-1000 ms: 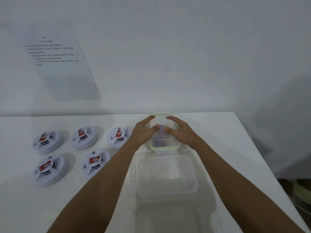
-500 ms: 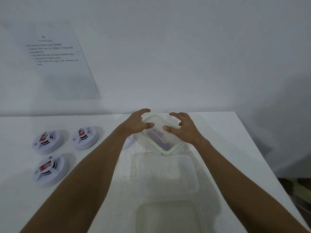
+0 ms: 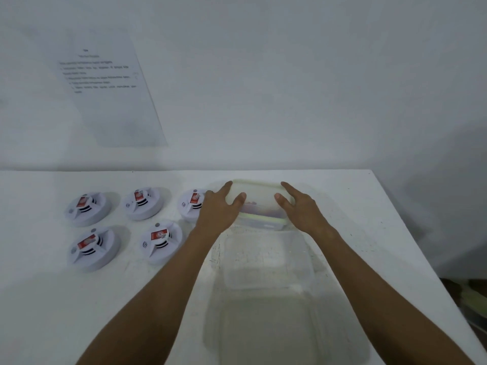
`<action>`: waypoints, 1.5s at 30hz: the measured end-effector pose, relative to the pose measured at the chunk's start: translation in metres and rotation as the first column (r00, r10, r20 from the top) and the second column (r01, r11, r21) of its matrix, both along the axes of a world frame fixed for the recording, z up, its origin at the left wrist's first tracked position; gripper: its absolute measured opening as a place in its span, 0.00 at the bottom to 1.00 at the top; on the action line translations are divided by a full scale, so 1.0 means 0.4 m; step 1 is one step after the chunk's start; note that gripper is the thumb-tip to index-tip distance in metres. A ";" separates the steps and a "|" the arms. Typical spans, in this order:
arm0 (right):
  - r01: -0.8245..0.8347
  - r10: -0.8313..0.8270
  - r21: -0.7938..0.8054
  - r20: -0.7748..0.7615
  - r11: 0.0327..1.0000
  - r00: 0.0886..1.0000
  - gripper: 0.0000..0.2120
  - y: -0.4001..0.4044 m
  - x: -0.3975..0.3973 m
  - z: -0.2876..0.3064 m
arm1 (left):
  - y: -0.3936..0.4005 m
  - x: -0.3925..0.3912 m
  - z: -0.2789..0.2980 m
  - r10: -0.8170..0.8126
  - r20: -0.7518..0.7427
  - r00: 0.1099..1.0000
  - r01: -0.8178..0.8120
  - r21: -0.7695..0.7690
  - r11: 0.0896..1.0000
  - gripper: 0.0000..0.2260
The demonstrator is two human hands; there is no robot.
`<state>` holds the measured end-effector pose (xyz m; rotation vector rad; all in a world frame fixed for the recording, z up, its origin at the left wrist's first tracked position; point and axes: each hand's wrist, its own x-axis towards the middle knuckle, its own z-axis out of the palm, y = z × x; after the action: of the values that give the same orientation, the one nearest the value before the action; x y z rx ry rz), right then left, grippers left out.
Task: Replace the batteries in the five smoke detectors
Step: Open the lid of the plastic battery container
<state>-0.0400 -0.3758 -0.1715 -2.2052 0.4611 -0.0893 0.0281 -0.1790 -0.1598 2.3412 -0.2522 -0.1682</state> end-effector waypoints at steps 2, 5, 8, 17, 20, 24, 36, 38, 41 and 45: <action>0.012 -0.012 -0.007 0.014 1.000 1.000 0.26 -0.005 0.008 -0.002 | -0.001 -0.006 0.016 -0.006 -0.004 1.000 0.006 -0.020 1.000 0.28; 0.035 -0.033 -0.026 0.087 0.999 0.996 0.26 -0.007 0.000 0.040 | -0.006 -0.033 0.063 0.009 0.029 1.000 -0.007 -0.097 0.995 0.29; 0.031 -0.026 -0.028 0.161 0.999 0.987 0.27 0.016 -0.068 0.127 | 0.008 -0.092 0.121 0.040 0.098 0.994 -0.025 -0.150 0.988 0.30; -0.036 0.044 -0.079 0.106 0.996 0.993 0.35 0.160 -0.467 0.100 | 0.187 -0.490 0.070 0.041 0.160 0.986 -0.013 -0.170 0.985 0.30; -0.057 0.060 -0.070 0.041 0.996 0.997 0.35 0.201 -0.584 0.045 | 0.230 -0.598 0.019 0.022 0.092 0.996 -0.007 -0.155 0.988 0.31; -0.041 0.033 -0.121 -0.070 0.992 0.997 0.37 0.228 -0.662 -0.010 | 0.252 -0.669 -0.036 0.002 0.032 0.999 0.001 -0.101 0.995 0.31; -0.065 0.013 -0.403 -0.131 0.913 0.991 0.37 0.234 -0.585 -0.085 | 0.217 -0.632 -0.109 0.016 0.083 0.996 -0.044 0.342 0.939 0.31; -0.071 0.016 -0.429 -0.131 0.900 0.991 0.41 0.238 -0.584 -0.090 | 0.219 -0.631 -0.108 -0.003 0.053 0.999 -0.013 0.293 0.956 0.31; -0.065 0.031 -0.352 -0.099 0.934 0.995 0.40 0.235 -0.597 -0.082 | 0.235 -0.624 -0.090 -0.028 0.036 0.999 0.023 0.137 0.990 0.30; -0.019 0.029 -0.135 0.070 0.991 0.997 0.33 0.208 -0.562 -0.013 | 0.227 -0.545 -0.019 -0.050 0.152 0.987 0.052 -0.010 0.999 0.28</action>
<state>-0.2647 -0.2926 -0.1767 -2.3305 0.3983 -0.1912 -0.1901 -0.0883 -0.1674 2.3381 -0.3868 -0.0120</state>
